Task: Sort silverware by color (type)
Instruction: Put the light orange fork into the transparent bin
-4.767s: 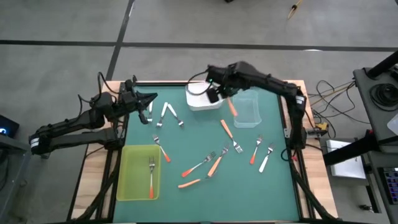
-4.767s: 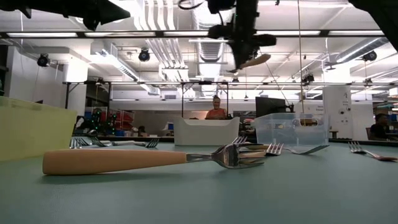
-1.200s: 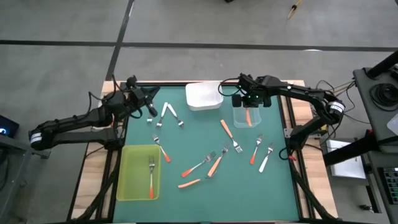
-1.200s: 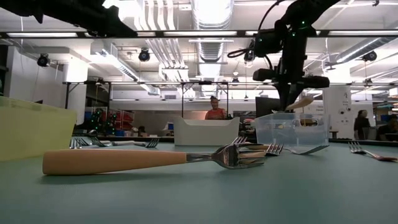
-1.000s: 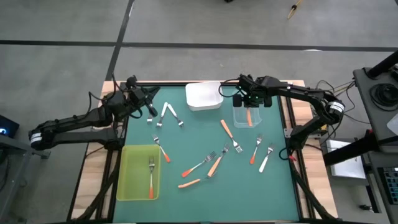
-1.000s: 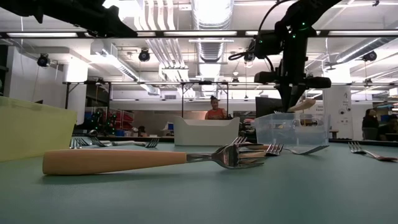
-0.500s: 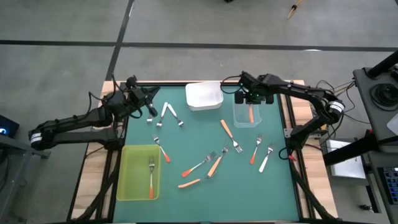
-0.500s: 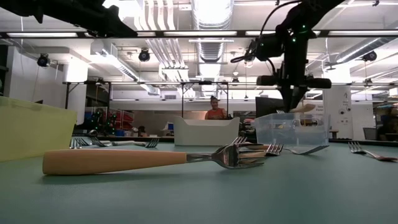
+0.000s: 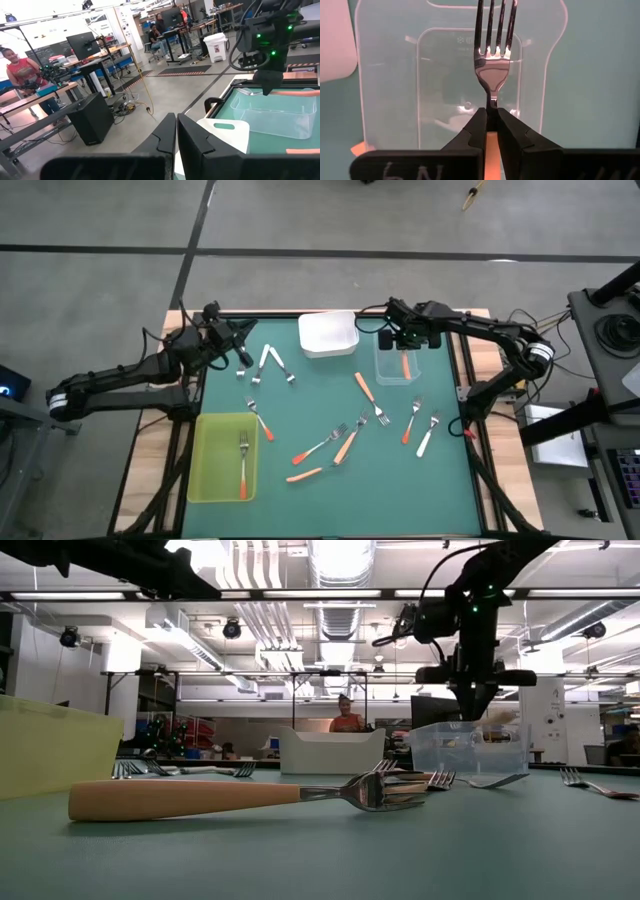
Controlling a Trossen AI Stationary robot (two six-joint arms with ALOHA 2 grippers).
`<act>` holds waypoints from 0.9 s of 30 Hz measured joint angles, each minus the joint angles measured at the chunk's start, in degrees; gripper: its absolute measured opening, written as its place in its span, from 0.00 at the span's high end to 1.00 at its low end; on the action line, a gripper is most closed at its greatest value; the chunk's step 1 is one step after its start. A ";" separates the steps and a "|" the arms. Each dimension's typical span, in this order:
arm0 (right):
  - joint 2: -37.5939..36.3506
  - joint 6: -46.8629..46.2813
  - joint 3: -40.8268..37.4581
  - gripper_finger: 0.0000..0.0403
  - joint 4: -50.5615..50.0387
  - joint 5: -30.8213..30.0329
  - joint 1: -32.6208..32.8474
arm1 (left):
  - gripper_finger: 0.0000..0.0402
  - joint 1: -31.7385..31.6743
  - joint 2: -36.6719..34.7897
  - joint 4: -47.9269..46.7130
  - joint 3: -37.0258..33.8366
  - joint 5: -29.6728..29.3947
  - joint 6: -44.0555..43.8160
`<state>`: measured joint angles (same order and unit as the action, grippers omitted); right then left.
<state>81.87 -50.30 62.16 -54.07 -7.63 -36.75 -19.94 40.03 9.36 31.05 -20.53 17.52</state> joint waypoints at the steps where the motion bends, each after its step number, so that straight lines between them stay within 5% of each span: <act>1: 0.00 0.09 -0.29 0.96 0.42 -0.01 0.00 | 1.00 0.01 0.00 0.02 0.00 0.00 0.00; 27: 0.00 1.90 -1.01 0.96 2.08 -1.56 0.71 | 1.00 0.00 -0.02 0.94 0.00 0.02 -0.44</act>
<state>81.87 -48.40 61.14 -51.98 -9.19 -36.04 -19.94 40.01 10.31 31.05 -20.51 17.08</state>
